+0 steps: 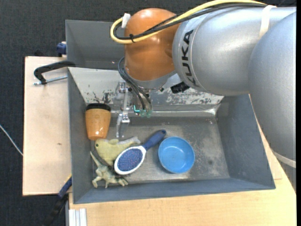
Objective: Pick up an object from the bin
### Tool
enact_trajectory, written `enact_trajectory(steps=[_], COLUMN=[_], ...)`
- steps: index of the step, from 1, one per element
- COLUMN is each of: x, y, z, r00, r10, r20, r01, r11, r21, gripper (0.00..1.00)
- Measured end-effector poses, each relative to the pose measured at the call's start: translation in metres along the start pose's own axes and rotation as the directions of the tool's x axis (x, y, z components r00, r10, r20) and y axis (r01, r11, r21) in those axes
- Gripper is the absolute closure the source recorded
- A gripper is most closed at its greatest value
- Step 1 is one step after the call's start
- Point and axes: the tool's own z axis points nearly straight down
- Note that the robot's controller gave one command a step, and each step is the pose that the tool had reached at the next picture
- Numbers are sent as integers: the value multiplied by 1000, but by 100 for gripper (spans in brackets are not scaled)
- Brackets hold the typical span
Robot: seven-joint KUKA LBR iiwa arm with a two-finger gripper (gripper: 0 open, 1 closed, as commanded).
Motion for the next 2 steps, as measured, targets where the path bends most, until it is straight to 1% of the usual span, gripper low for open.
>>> enact_trajectory(steps=[1, 2], x=[43, 48], y=[-5, 12], z=[130, 99], r00=[922, 836], r10=[-387, -549], r20=[10, 13], r01=[387, 549], r11=[922, 836], r21=[5, 5], gripper=[0, 0])
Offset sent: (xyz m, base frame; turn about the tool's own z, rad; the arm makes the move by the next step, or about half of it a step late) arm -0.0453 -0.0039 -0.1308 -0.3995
